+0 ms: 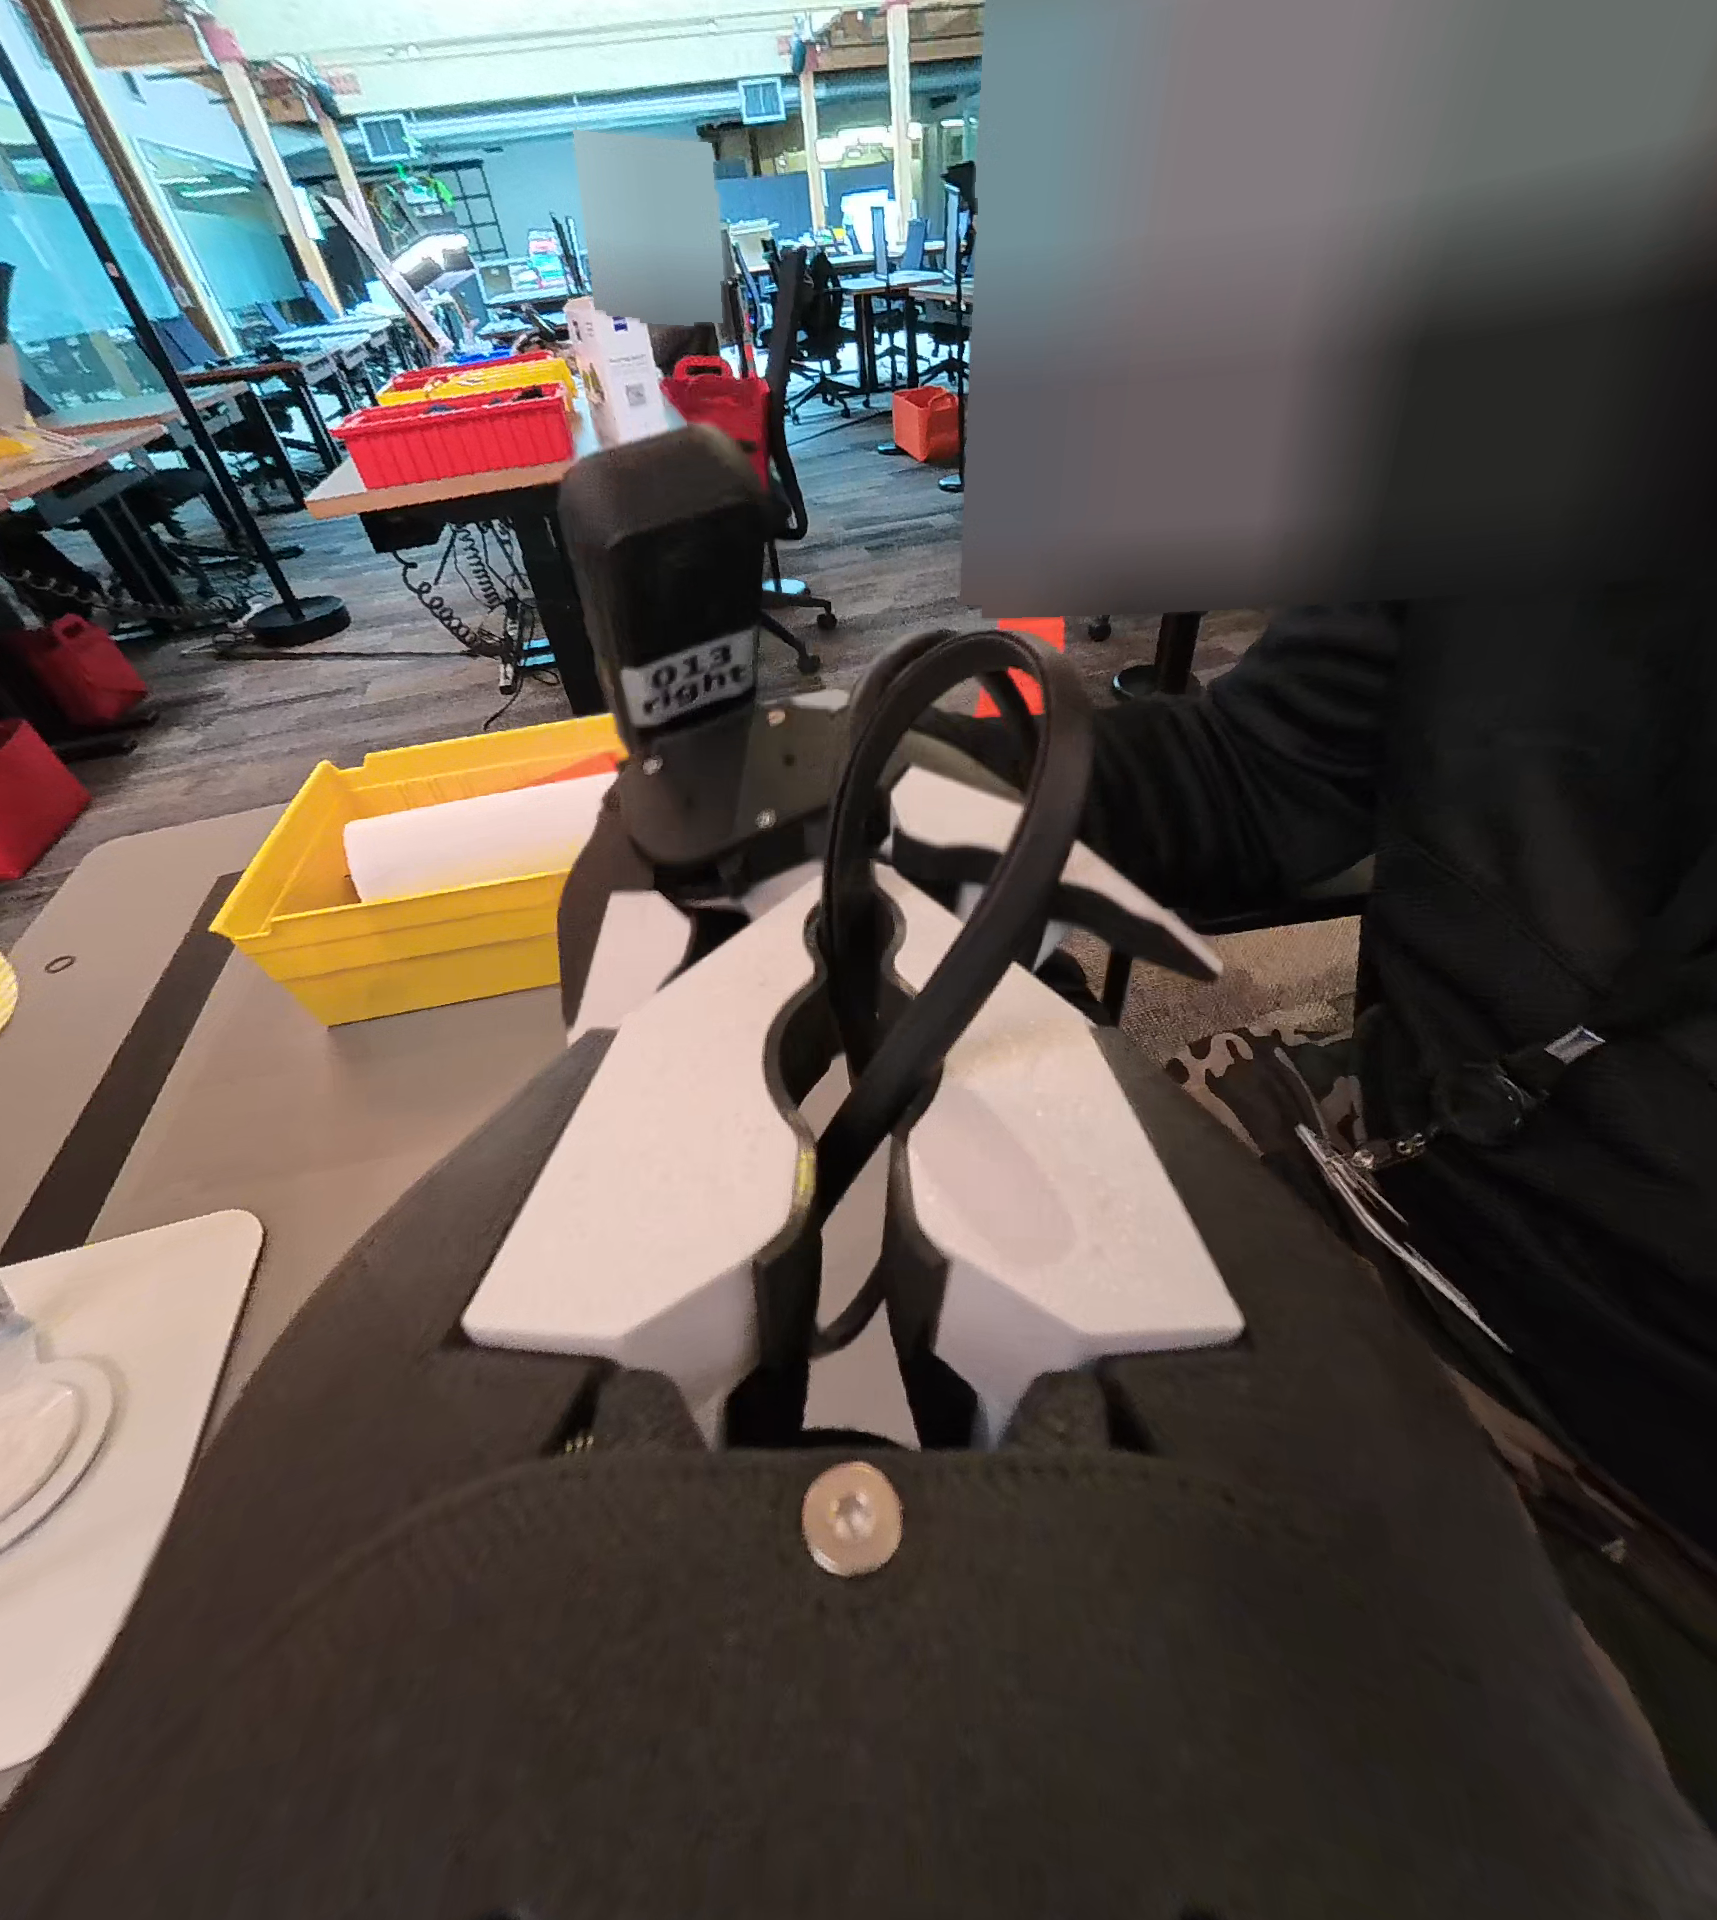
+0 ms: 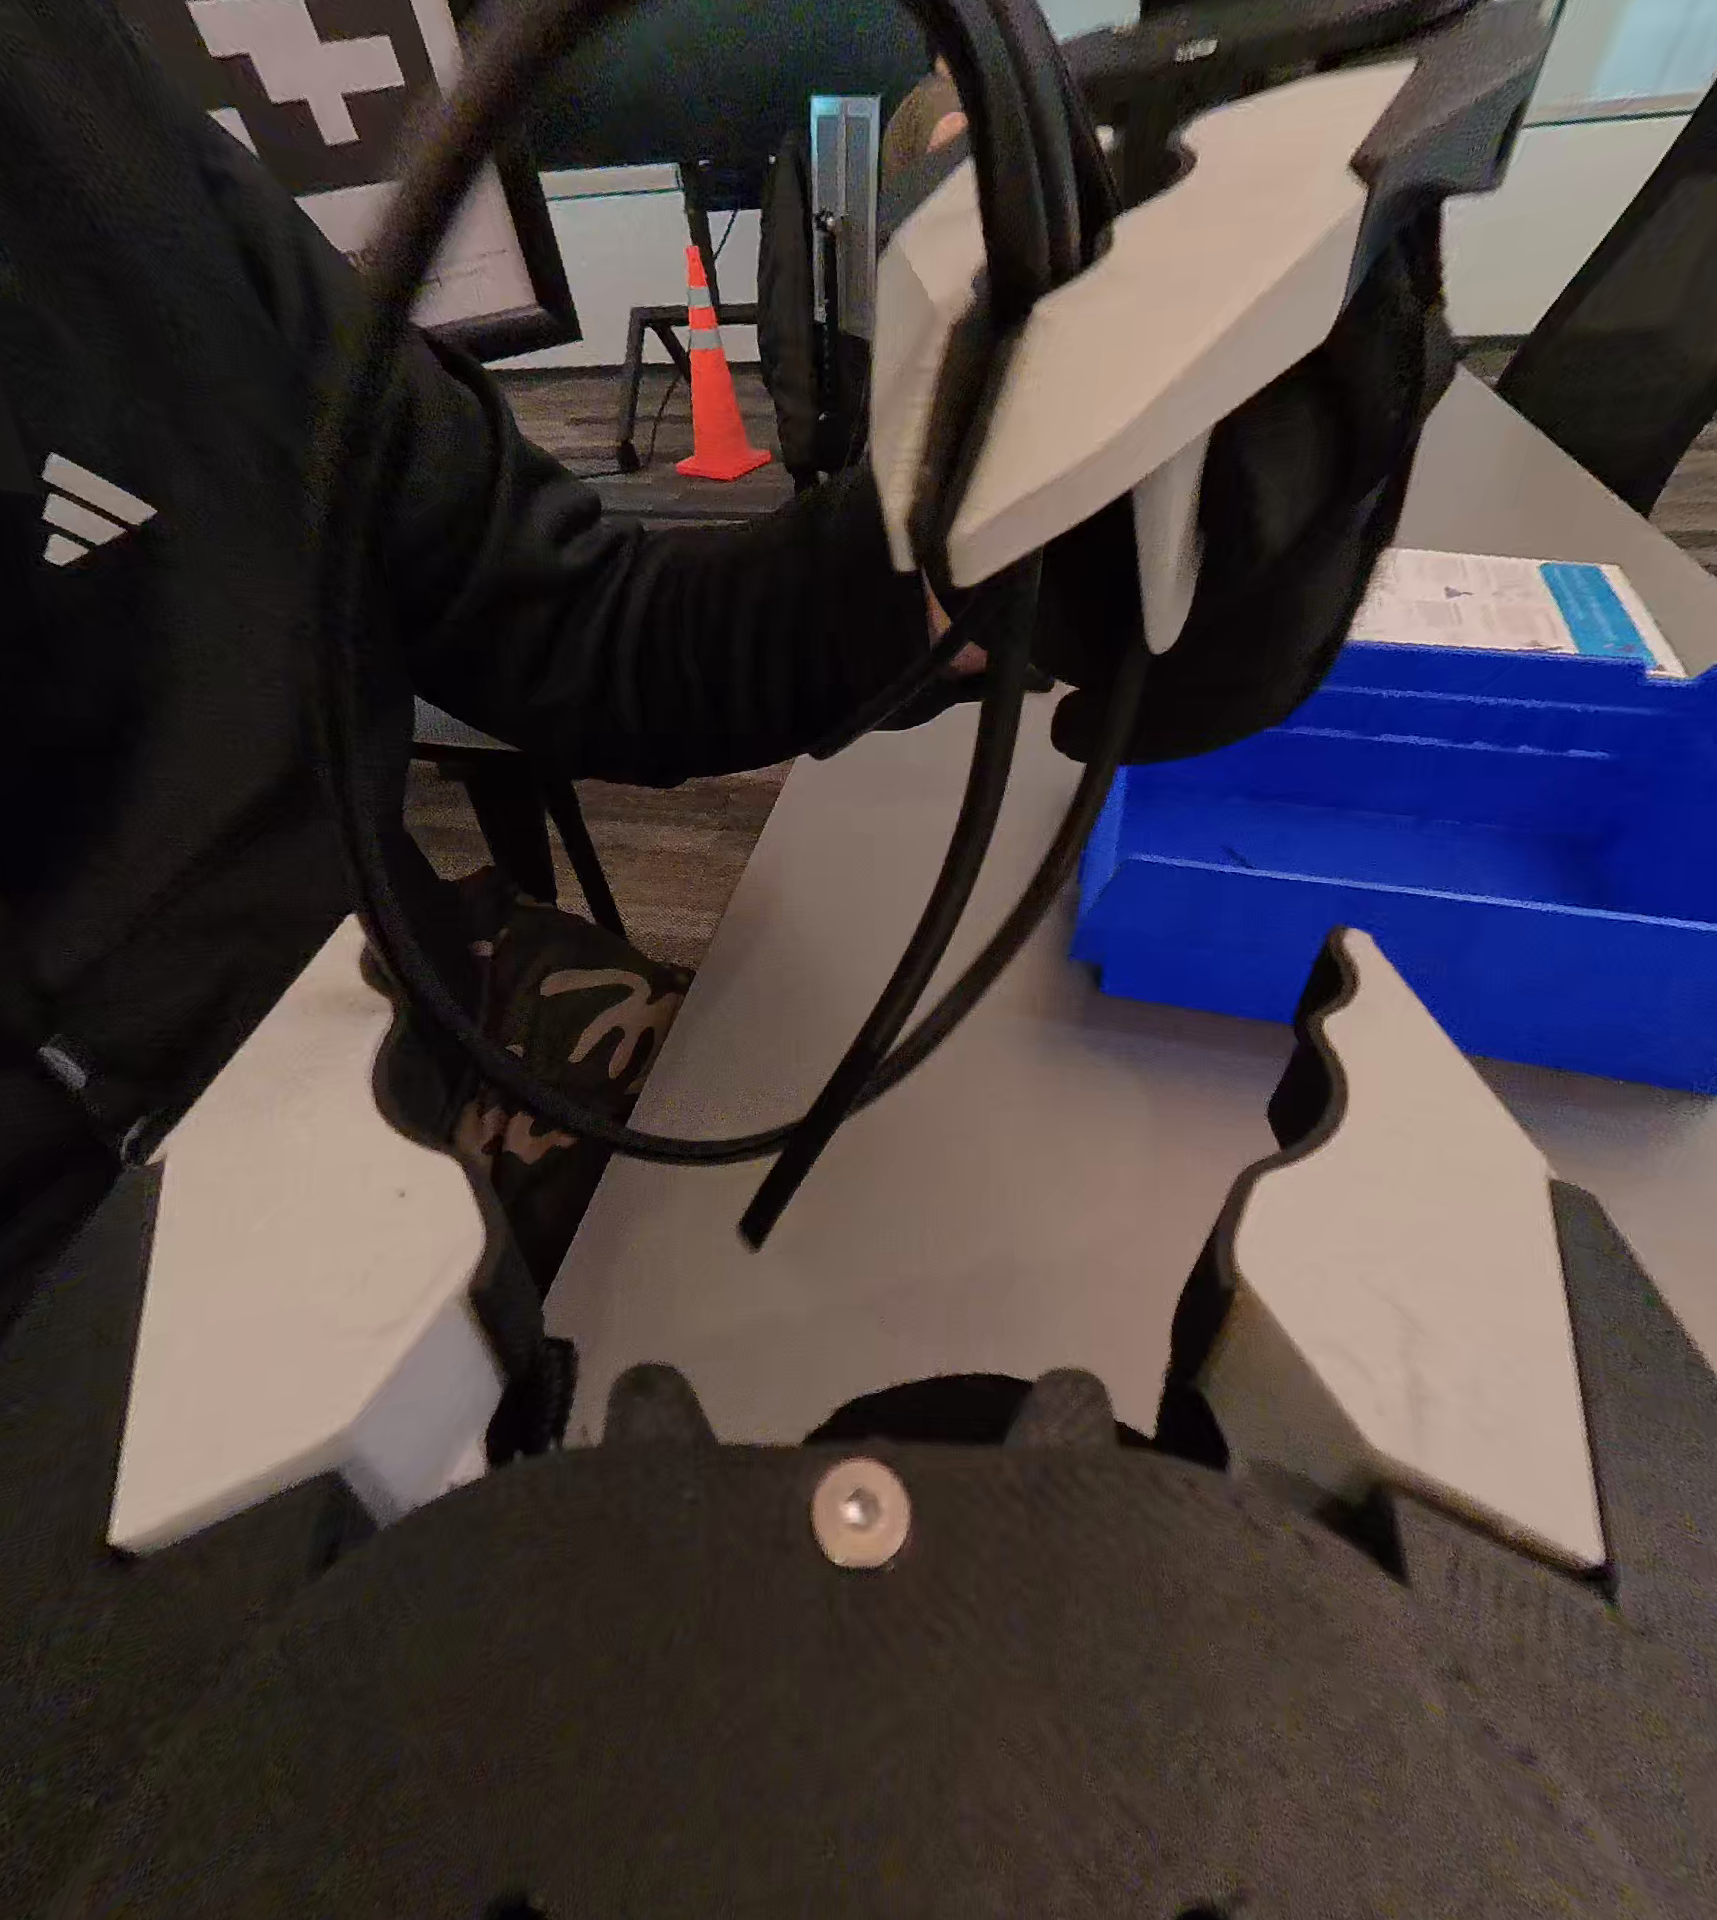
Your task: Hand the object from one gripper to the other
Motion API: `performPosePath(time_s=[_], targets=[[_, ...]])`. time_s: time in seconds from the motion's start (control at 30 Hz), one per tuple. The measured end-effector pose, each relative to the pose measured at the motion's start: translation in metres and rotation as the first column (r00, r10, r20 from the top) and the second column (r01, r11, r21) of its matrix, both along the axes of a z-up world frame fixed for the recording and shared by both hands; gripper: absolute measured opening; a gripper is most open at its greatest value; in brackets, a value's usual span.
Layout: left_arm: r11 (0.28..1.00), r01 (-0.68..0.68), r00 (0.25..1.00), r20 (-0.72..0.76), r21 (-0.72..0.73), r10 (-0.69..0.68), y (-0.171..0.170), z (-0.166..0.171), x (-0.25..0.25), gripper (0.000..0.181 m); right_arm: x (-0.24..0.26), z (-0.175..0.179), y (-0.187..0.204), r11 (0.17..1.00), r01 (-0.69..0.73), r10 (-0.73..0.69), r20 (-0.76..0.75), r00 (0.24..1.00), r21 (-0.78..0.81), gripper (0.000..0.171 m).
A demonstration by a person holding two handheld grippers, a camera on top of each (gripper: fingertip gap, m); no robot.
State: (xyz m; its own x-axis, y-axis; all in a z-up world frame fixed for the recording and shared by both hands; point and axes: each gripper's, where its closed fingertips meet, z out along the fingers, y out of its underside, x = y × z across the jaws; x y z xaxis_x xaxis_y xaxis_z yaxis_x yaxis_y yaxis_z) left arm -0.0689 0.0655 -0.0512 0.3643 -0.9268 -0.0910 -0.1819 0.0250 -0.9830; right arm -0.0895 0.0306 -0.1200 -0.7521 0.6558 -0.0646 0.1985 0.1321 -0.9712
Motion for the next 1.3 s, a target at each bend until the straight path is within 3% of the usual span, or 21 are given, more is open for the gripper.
performPosePath(time_s=[0.27,0.43,0.6,0.87,1.03,1.3], targets=[[0.998,0.065,0.998,-0.018,-0.013,-0.065,-0.009,-0.005,0.019,0.0,-0.019,-0.02,-0.018,1.0,-0.019,0.019,-0.001,1.0,0.024,0.159],[0.993,0.116,0.993,0.006,-0.013,-0.116,-0.015,-0.003,0.029,0.0,-0.026,-0.03,-0.026,0.999,-0.03,0.029,0.009,1.0,0.043,0.147],[0.987,0.161,0.987,0.03,-0.012,-0.161,-0.022,0.0,0.034,0.0,-0.027,-0.032,-0.033,0.997,-0.073,0.074,-0.007,0.997,0.038,0.106],[0.974,0.224,0.971,0.088,0.01,-0.224,-0.034,0.012,0.037,0.0,-0.029,-0.03,-0.025,0.997,-0.056,0.058,-0.035,0.998,0.047,0.055],[0.969,0.245,0.964,0.101,0.02,-0.246,-0.038,0.015,0.038,0.0,-0.027,-0.028,-0.023,0.996,-0.064,0.067,-0.049,0.997,0.061,0.004],[0.983,0.179,0.98,0.086,0.024,-0.181,-0.027,0.014,0.028,0.0,-0.033,-0.029,0.001,0.995,0.035,-0.032,-0.034,0.999,0.094,0.0]])
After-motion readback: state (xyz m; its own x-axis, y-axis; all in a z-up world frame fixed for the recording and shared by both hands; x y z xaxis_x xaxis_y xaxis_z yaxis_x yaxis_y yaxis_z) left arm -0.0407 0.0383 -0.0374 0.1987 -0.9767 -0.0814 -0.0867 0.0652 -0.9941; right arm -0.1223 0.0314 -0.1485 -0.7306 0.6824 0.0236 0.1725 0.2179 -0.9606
